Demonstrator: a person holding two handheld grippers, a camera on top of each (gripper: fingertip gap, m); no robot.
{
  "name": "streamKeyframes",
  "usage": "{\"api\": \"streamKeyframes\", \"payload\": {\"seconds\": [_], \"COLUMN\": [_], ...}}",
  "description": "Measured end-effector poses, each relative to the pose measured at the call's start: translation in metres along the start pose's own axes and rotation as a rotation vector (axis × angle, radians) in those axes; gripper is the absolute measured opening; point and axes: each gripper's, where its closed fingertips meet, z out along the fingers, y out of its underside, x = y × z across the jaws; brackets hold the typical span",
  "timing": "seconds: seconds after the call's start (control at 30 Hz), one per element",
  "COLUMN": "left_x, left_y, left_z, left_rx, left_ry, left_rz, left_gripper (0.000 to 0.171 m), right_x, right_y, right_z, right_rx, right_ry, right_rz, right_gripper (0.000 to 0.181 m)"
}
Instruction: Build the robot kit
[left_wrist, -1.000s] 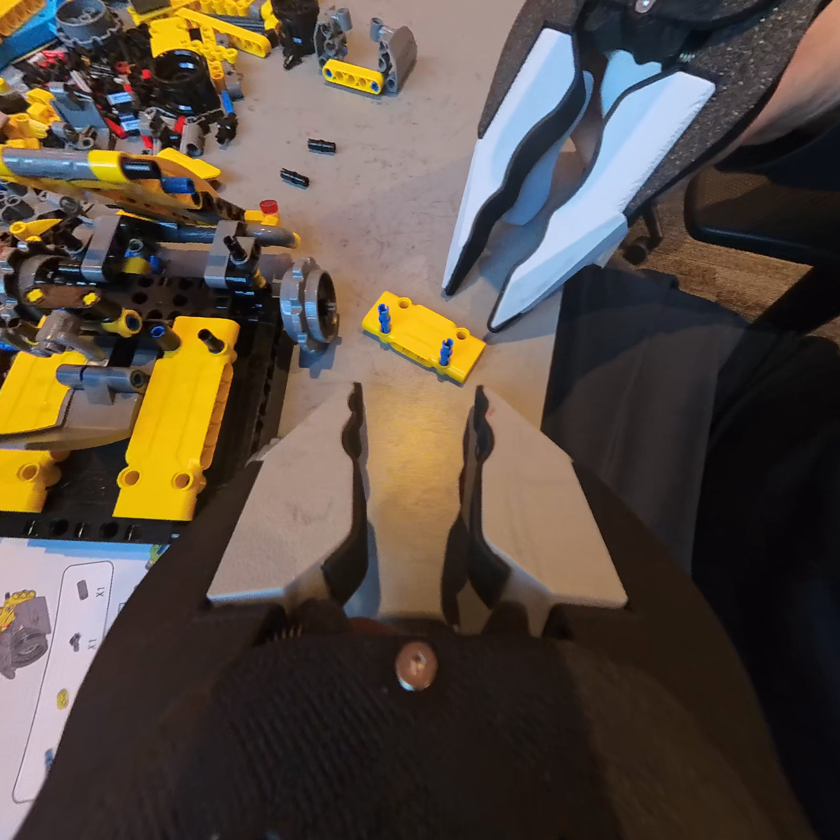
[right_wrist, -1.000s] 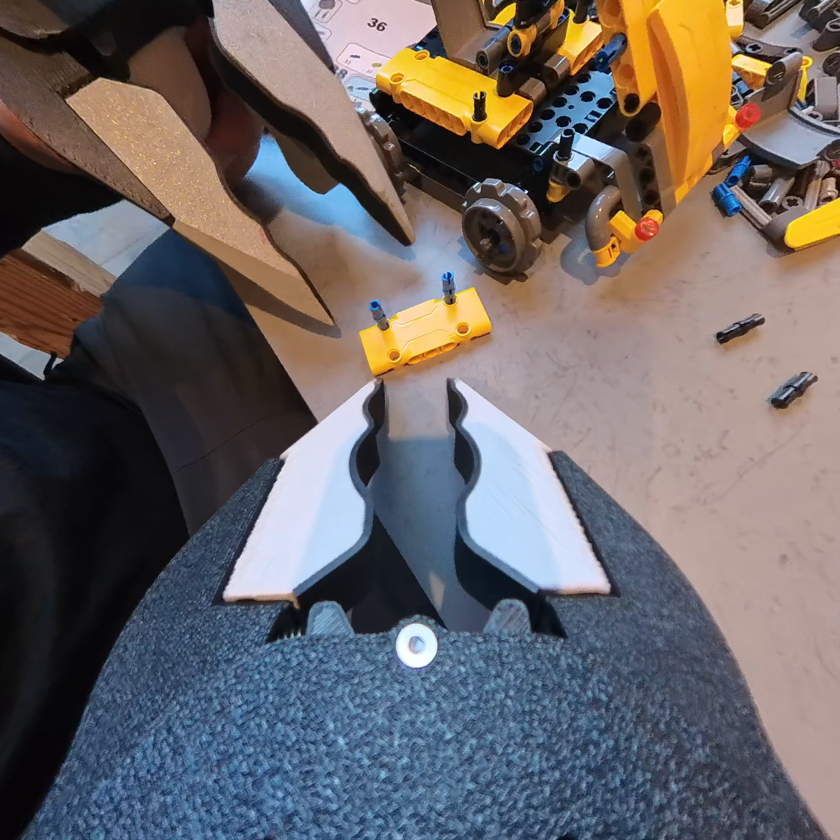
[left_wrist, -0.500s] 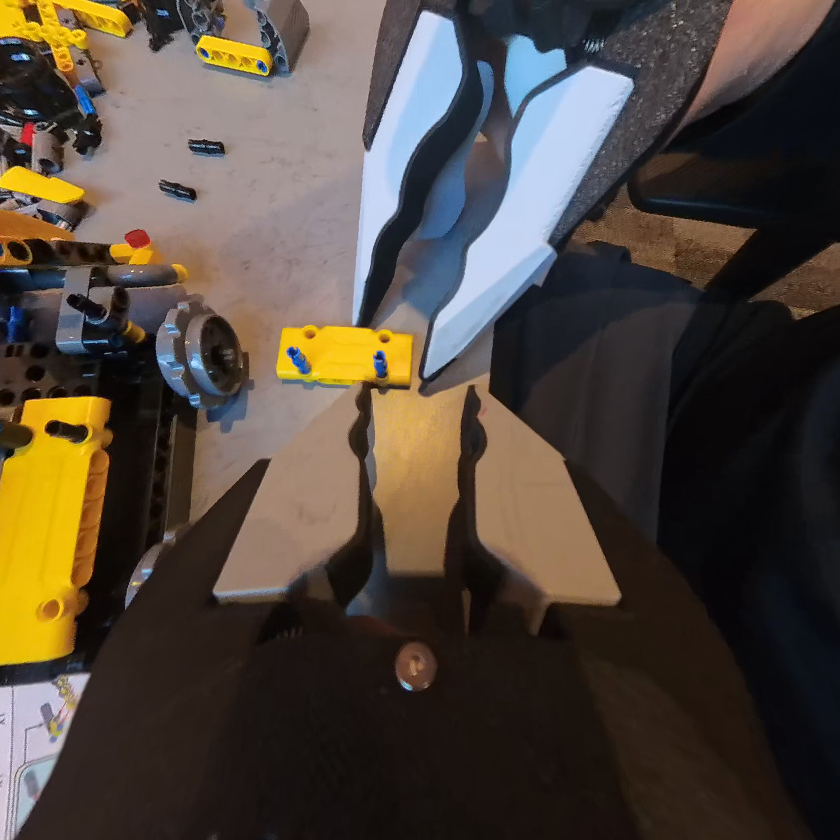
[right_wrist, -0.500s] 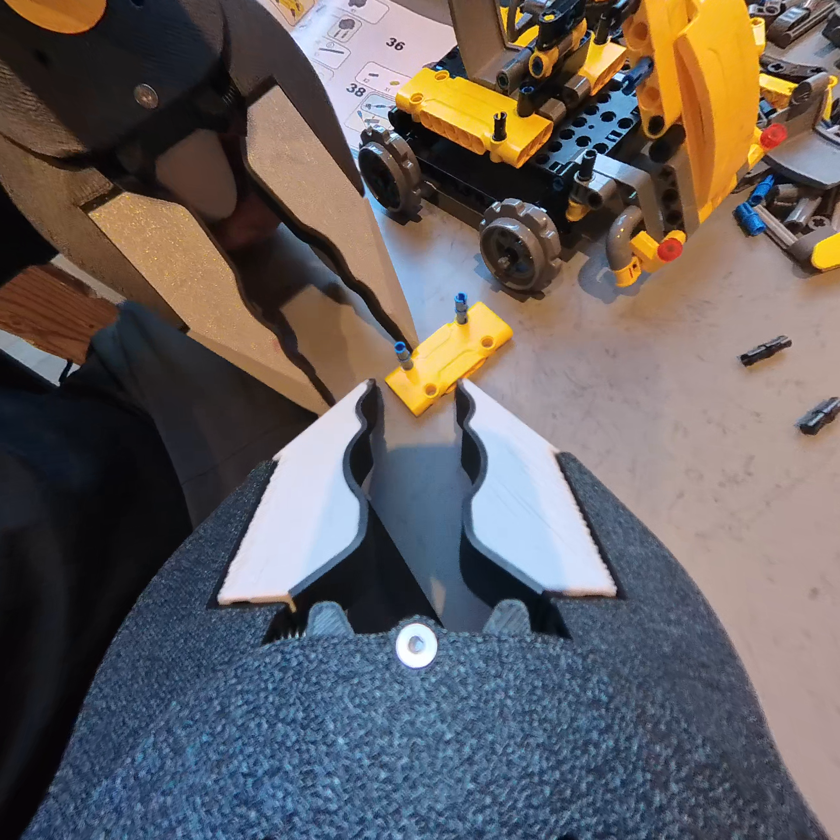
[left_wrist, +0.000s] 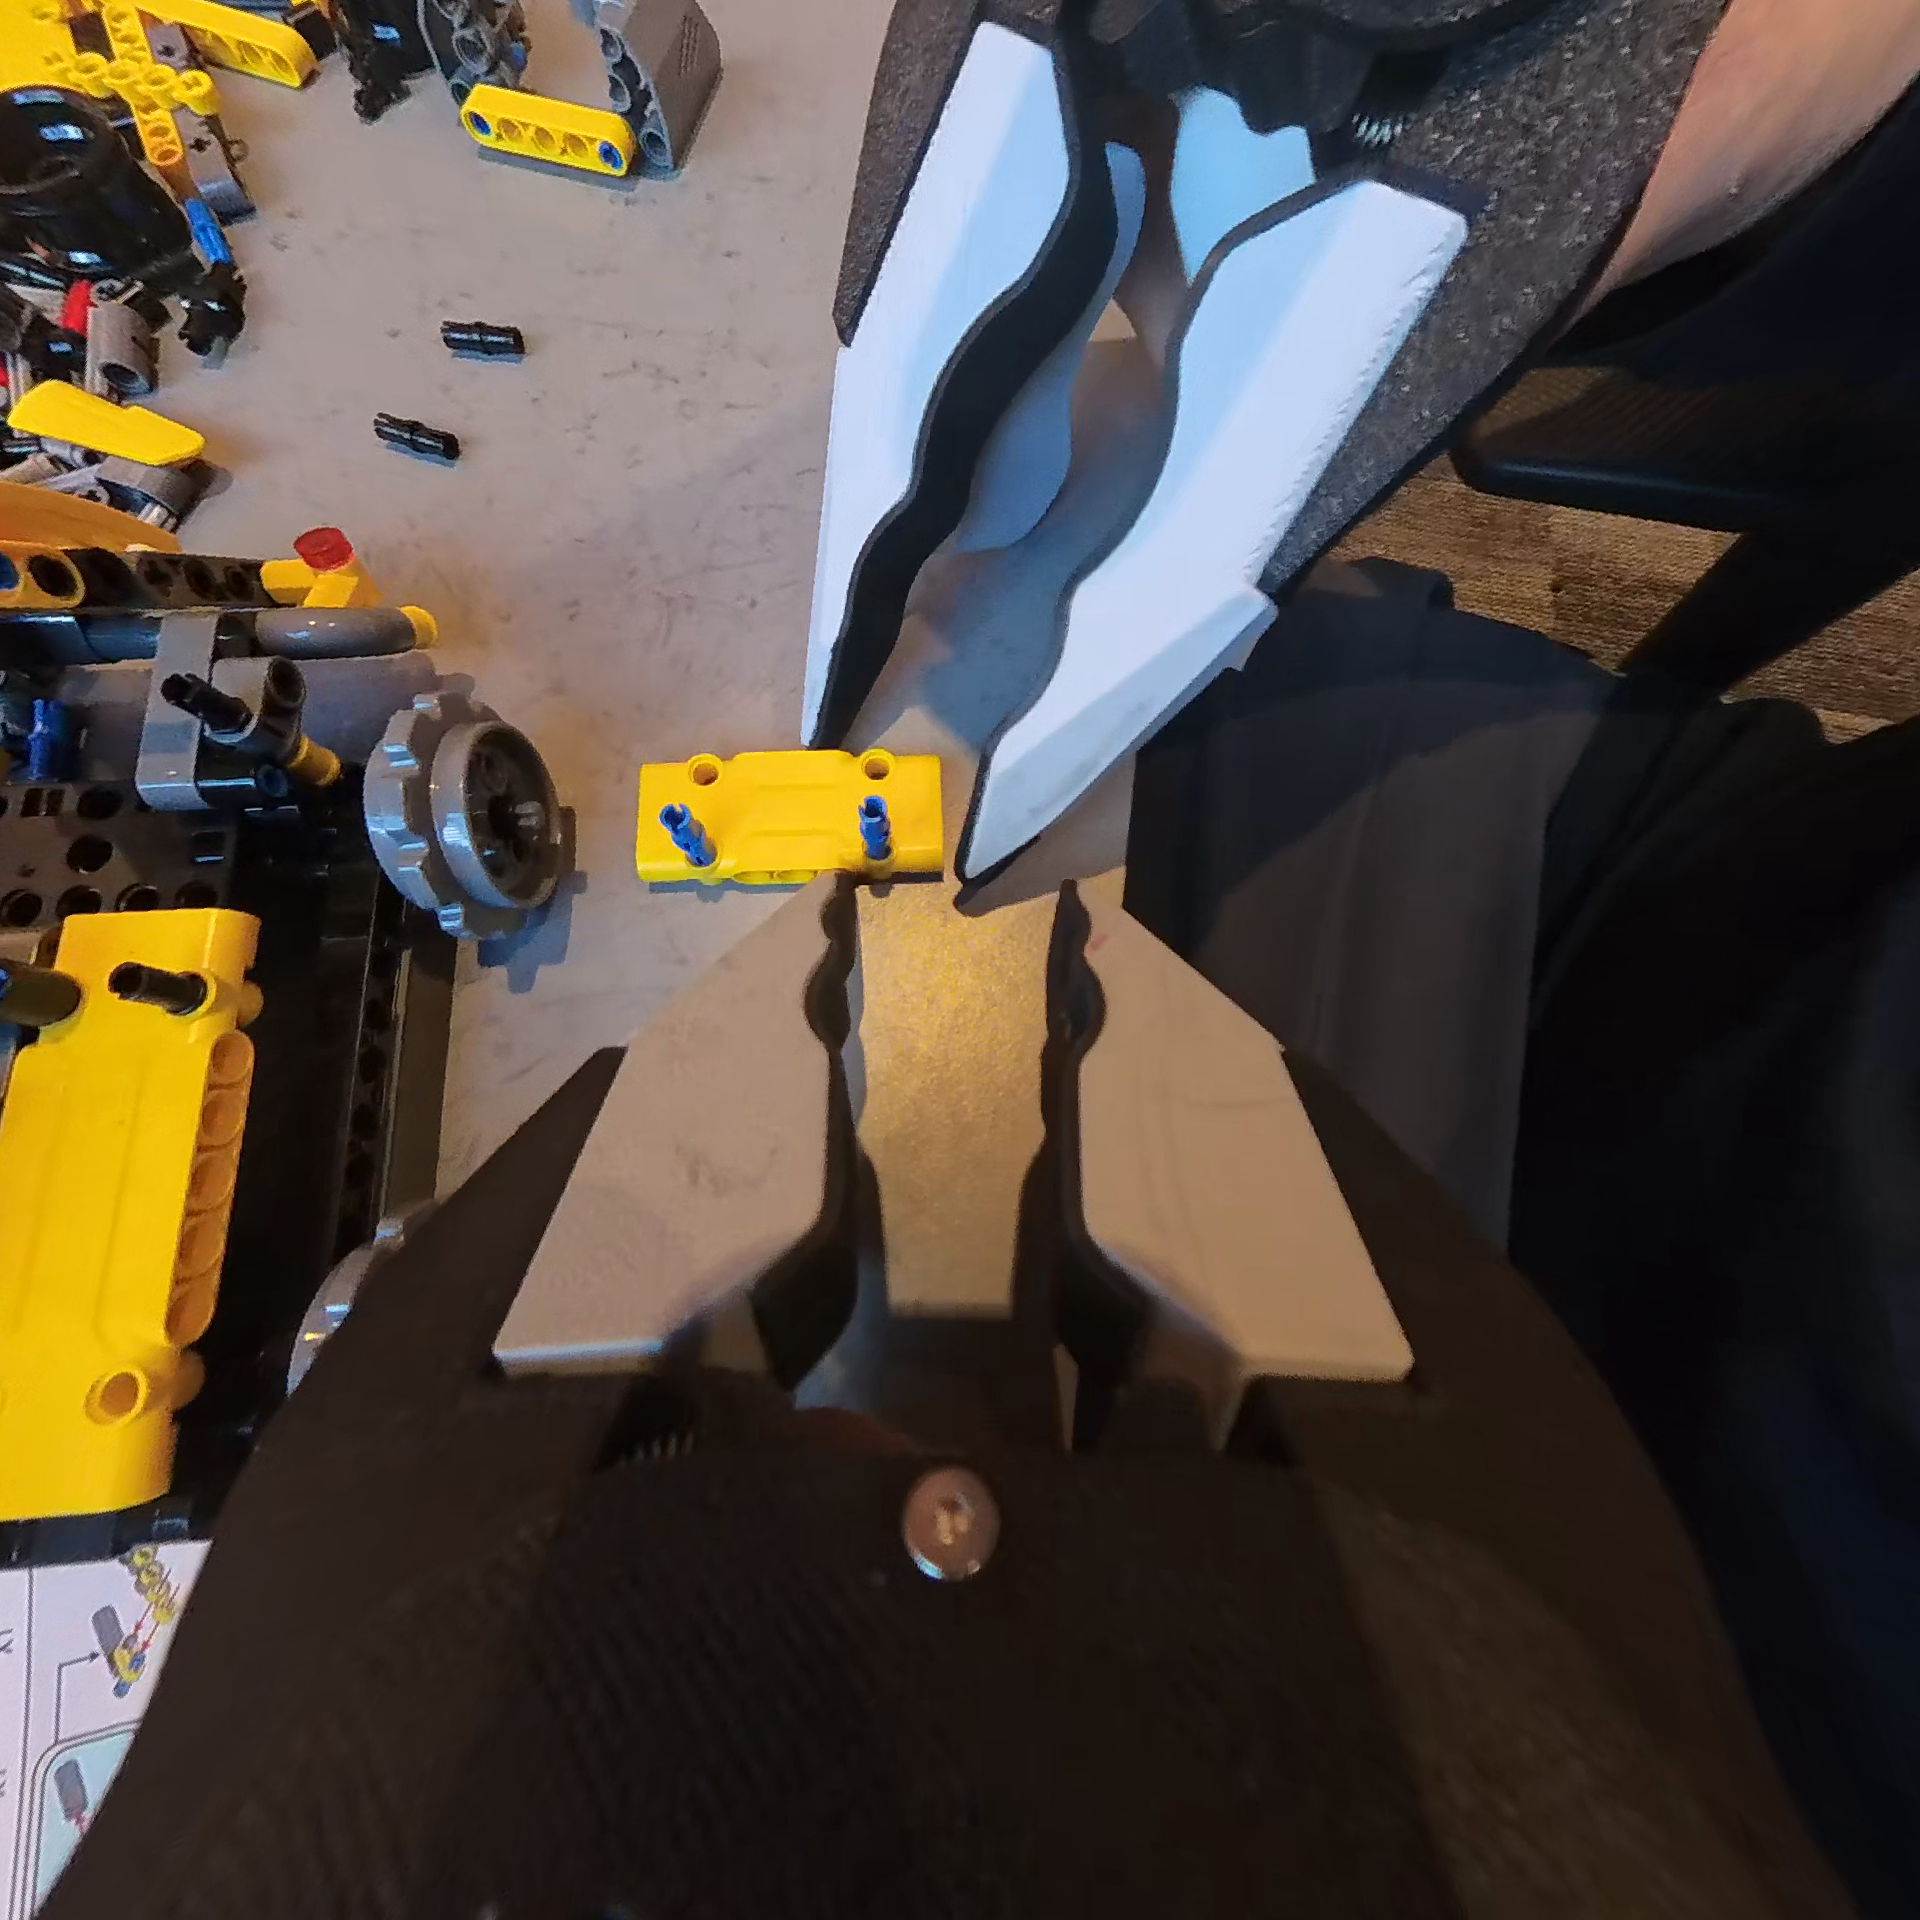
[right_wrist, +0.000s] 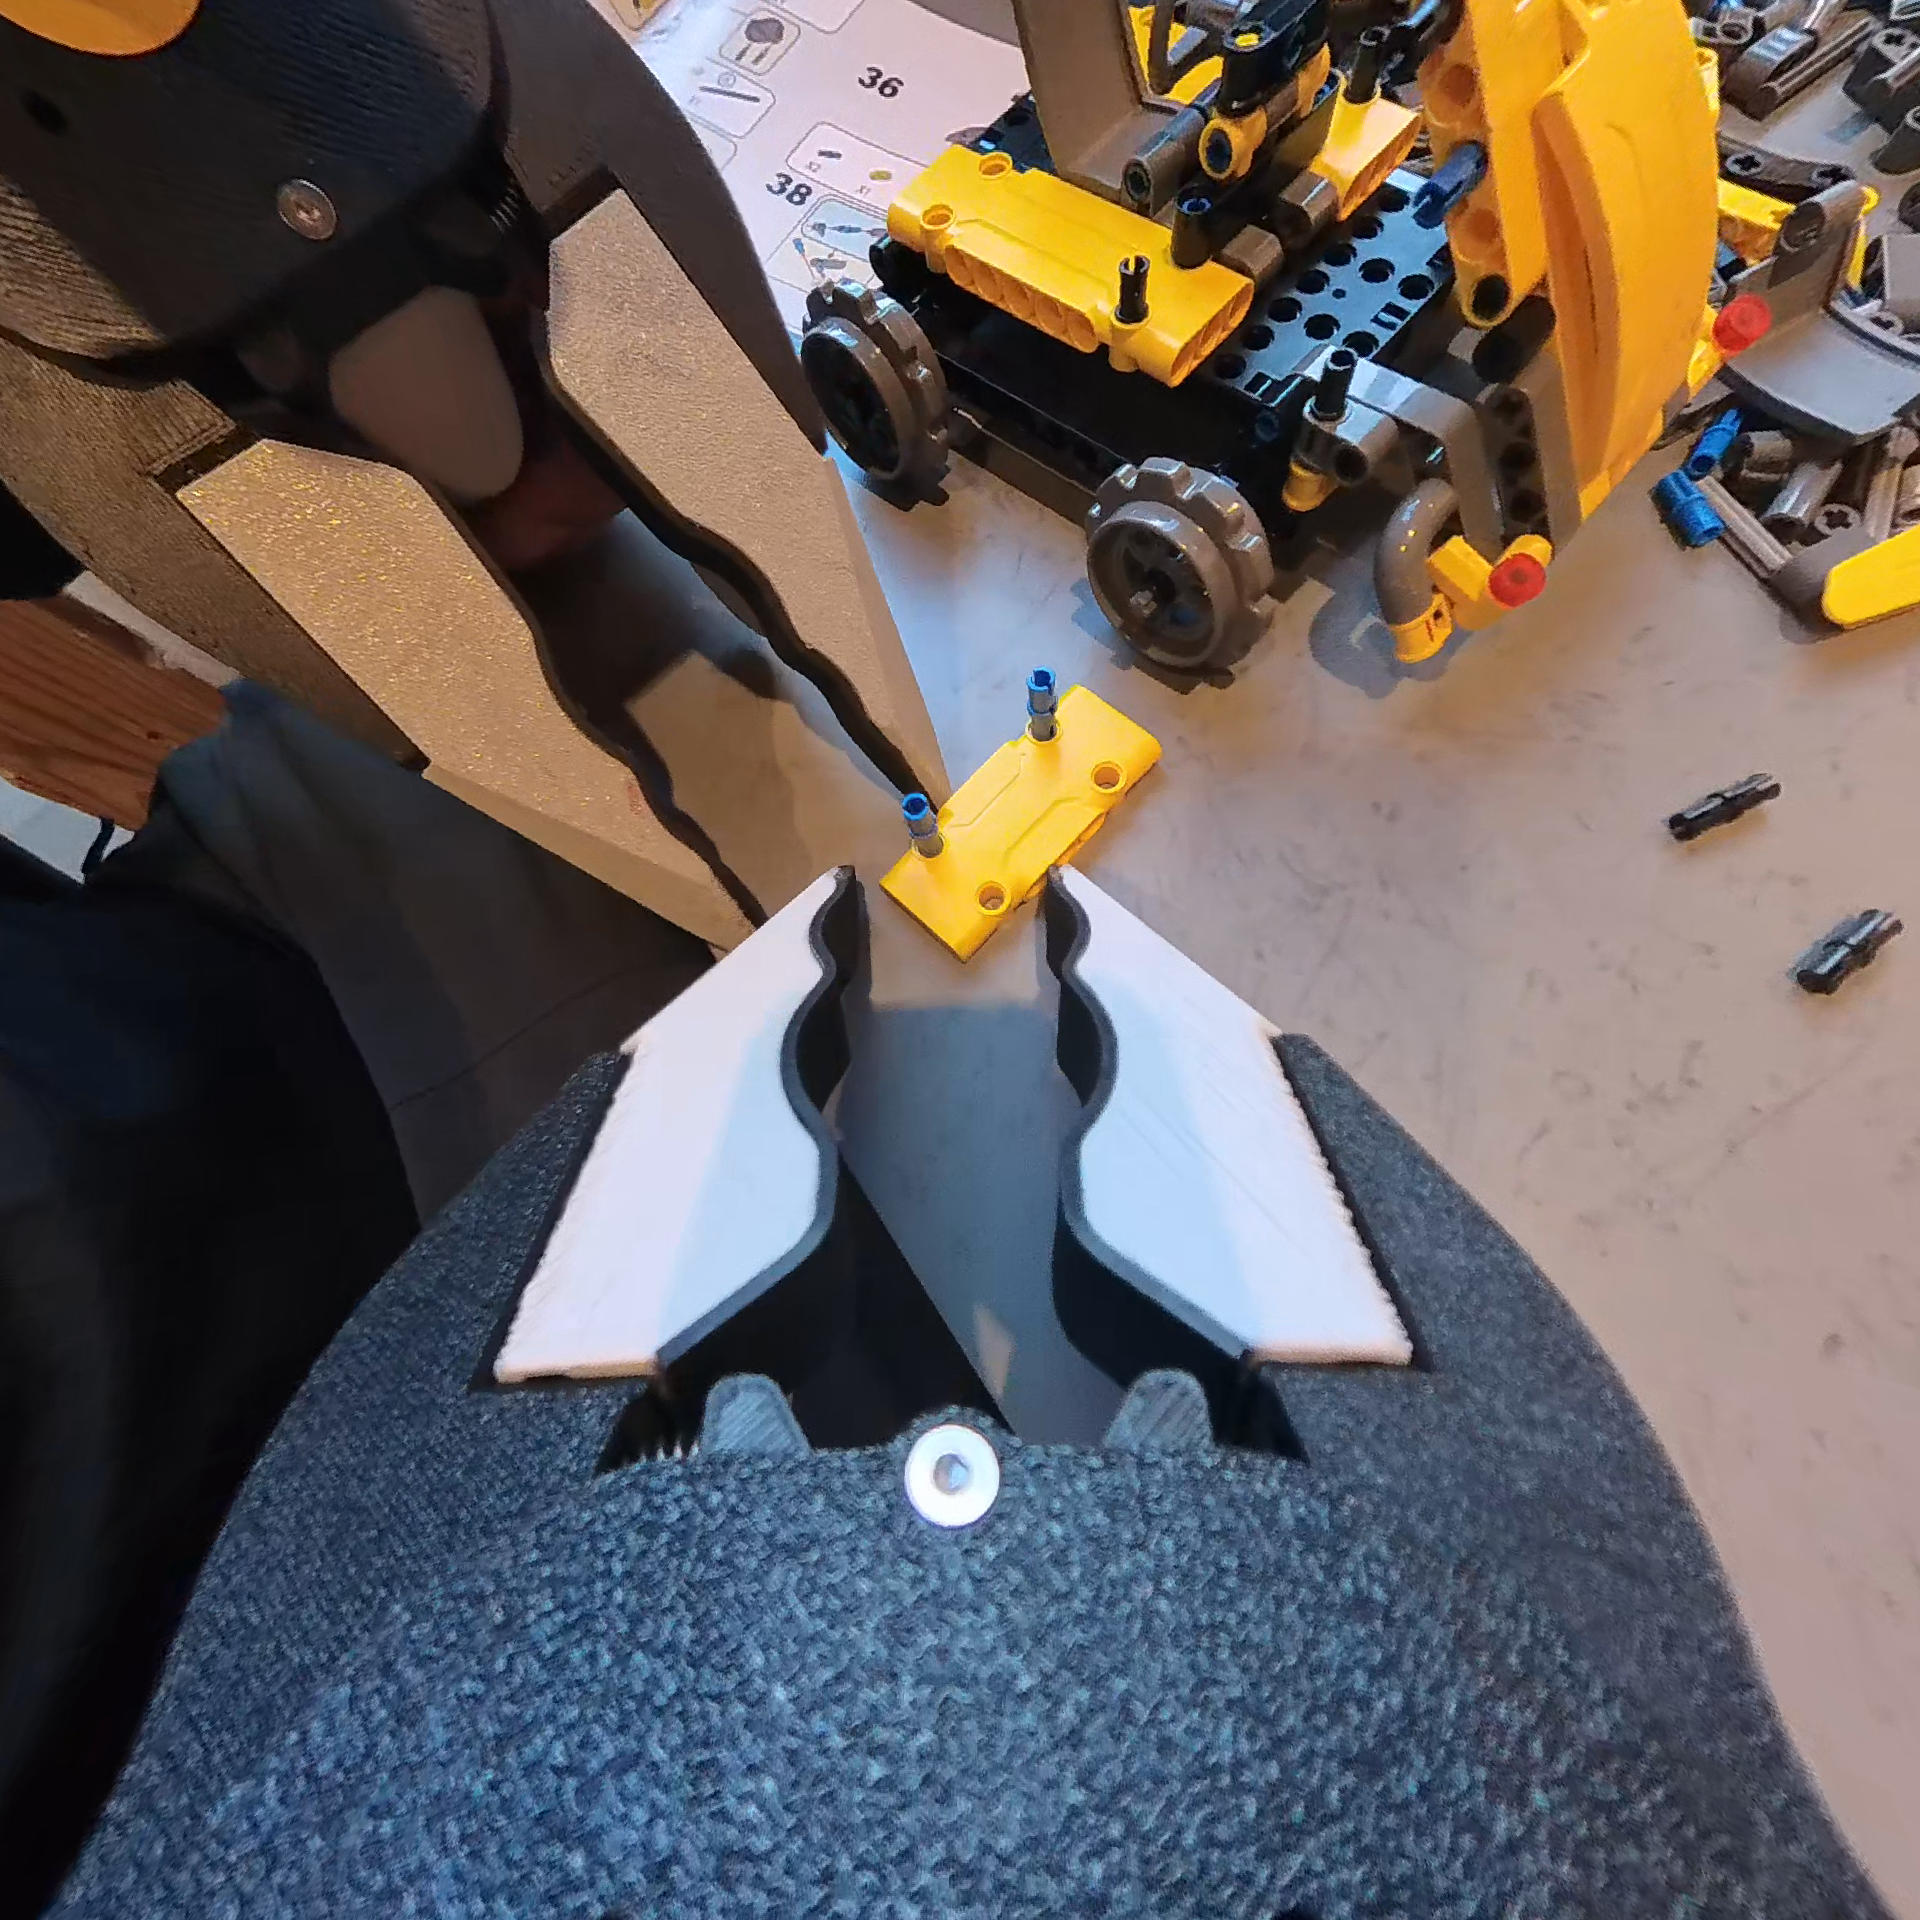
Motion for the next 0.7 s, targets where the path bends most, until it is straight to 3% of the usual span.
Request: {"api": "streamKeyframes", "payload": {"seconds": [0.4,0.7], "left_x": [0.0,0.001], "left_y": [0.0,0.0], "left_z": [0.0,0.0], "left_rx": [0.002,0.003], "left_ry": [0.007,0.015], "left_rz": [-0.008,-0.007], "left_gripper": [0.037,0.039], "right_x": [-0.001,-0.003], "right_y": [-0.002,-0.018], "right_z": [-0.003,-0.007], "right_rx": [0.012,0.11], "right_ry": [-0.011,-0.083], "right_rz": [0.001,0.104], "right_gripper": [0.036,0.034]}}
